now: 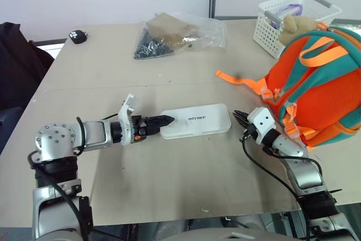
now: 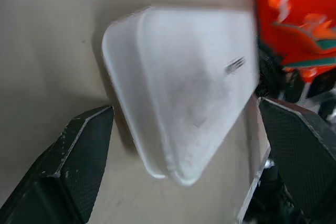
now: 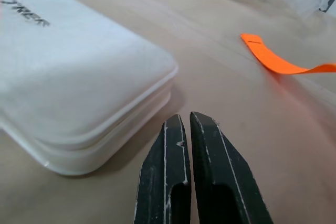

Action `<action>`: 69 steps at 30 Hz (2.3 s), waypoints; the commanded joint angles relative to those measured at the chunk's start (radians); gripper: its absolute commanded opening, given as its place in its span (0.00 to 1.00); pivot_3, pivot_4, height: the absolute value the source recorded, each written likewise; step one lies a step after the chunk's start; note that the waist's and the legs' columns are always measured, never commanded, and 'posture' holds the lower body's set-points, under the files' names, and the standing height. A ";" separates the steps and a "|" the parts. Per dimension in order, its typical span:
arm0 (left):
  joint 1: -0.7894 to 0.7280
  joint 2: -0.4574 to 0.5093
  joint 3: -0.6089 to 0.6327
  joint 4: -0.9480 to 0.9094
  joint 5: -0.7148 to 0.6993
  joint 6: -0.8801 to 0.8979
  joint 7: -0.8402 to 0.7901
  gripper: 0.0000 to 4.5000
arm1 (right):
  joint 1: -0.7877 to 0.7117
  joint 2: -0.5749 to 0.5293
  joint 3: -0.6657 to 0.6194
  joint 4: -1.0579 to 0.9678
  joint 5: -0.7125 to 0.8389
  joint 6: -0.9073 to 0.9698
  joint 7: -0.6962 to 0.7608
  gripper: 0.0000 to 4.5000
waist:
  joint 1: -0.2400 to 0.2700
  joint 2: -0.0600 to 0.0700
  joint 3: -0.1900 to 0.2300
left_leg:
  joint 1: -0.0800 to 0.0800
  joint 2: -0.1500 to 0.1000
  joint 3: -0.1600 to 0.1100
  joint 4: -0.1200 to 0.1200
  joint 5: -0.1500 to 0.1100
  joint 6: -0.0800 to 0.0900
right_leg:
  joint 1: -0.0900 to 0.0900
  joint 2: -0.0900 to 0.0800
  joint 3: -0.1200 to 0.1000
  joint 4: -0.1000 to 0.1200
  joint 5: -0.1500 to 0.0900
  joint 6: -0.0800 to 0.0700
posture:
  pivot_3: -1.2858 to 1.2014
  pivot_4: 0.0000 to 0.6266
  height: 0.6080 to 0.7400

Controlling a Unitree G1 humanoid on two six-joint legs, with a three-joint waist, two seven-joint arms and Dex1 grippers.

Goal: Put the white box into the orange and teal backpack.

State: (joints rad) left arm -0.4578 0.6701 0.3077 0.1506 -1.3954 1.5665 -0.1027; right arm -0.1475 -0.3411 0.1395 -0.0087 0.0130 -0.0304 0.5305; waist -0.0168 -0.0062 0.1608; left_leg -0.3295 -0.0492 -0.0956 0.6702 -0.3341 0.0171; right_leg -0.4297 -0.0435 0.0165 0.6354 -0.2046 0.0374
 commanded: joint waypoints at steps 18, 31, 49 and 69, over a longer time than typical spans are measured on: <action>-0.071 -0.237 0.035 0.231 0.074 0.044 0.151 0.82 | -0.040 0.049 0.062 0.052 -0.043 -0.096 0.003 0.00 | 0.034 0.008 -0.016 | 0.004 -0.010 -0.009 0.002 0.004 -0.005 | 0.006 -0.005 -0.003 0.006 0.000 0.001 | 0.52 0.24 1.00; -0.022 -0.307 0.141 0.081 0.037 0.001 0.115 0.23 | 0.062 0.037 -0.008 -0.058 0.029 -0.165 0.002 0.06 | 0.031 -0.003 -0.020 | 0.003 -0.009 -0.015 0.002 0.005 -0.007 | 0.007 -0.008 -0.007 0.006 -0.001 0.001 | 0.52 0.24 1.00; 0.171 -0.250 0.186 -0.411 0.042 -0.437 -0.277 0.23 | 0.439 0.315 -0.230 -0.651 0.256 -0.051 -0.401 0.99 | 0.012 -0.004 -0.013 | 0.000 -0.001 -0.011 -0.001 0.007 -0.011 | 0.002 -0.002 -0.003 0.006 -0.004 -0.001 | 0.52 0.24 1.00; 0.223 -0.245 0.122 -0.462 0.089 -0.610 -0.271 0.23 | -0.193 0.214 -0.440 -0.307 0.637 0.181 -0.418 0.25 | 0.001 -0.005 -0.007 | -0.016 0.000 -0.010 -0.002 0.006 -0.010 | -0.017 0.001 -0.002 0.007 -0.001 -0.007 | 0.52 0.24 1.00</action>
State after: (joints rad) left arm -0.2290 0.4228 0.4123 -0.2561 -1.2858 0.9895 -0.3655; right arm -0.3163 -0.1245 -0.2984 -0.2918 0.6378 0.1525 0.1028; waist -0.0157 -0.0107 0.1542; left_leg -0.3460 -0.0490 -0.1055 0.6688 -0.3277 0.0076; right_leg -0.4463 -0.0427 0.0140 0.6421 -0.2055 0.0304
